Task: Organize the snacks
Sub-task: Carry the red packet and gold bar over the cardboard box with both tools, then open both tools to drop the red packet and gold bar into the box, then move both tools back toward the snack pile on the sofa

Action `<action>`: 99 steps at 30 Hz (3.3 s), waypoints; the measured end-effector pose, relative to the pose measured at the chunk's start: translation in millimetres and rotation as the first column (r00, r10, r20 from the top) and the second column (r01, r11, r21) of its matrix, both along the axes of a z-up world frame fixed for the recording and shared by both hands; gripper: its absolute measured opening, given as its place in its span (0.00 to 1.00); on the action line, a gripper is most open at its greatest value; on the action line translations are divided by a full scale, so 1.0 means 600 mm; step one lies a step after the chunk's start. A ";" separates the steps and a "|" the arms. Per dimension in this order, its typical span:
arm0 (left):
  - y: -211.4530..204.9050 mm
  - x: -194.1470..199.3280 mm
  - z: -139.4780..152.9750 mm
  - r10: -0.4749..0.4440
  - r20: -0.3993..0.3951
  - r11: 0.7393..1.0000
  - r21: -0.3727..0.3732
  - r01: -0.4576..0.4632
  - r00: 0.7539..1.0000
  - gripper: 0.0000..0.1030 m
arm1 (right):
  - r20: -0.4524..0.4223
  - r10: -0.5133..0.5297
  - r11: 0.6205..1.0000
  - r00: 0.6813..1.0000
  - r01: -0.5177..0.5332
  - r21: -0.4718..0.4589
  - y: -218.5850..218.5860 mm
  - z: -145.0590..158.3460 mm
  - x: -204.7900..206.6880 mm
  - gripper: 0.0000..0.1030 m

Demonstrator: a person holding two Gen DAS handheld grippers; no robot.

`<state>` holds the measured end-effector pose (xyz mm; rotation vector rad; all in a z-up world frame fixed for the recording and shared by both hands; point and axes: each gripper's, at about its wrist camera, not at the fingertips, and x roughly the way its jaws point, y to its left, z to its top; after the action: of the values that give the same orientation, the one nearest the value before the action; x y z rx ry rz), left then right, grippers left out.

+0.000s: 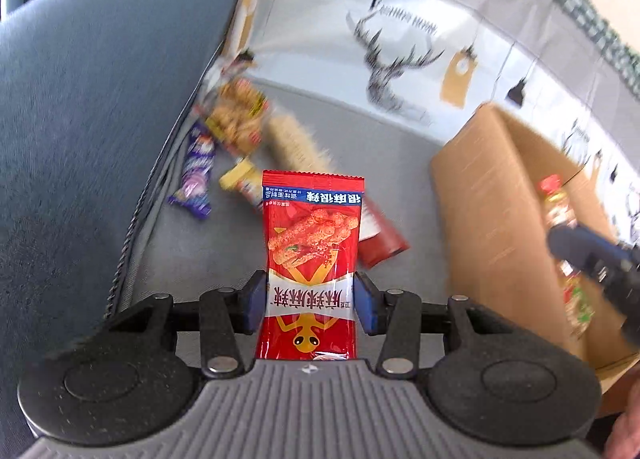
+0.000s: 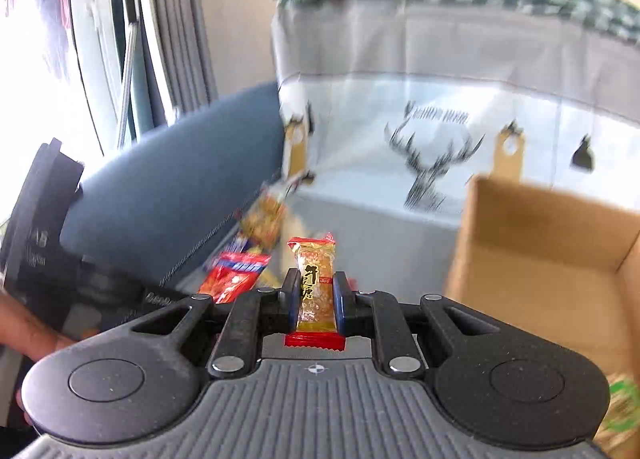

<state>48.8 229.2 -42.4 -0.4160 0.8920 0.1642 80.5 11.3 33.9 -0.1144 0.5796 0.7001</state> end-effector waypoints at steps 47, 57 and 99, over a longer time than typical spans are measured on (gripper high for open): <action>-0.296 0.097 0.091 -0.196 0.444 0.973 -0.018 0.228 0.874 0.48 | 0.095 -0.329 0.944 0.939 0.331 0.002 -0.343 -0.016 0.072 0.17; -0.298 0.097 0.093 -0.207 0.446 0.971 -0.016 0.239 0.871 0.48 | 0.092 -0.333 0.942 0.939 0.335 -0.010 -0.341 -0.019 0.077 0.17; -0.152 0.039 0.104 -0.111 0.416 0.985 -0.074 0.156 0.902 0.24 | 0.078 -0.325 0.946 0.943 0.324 0.024 -0.204 -0.010 0.052 0.47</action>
<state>72.1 137.8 20.0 -0.4653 0.5105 -0.0982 111.9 -110.8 27.9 -0.0347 0.5015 0.3756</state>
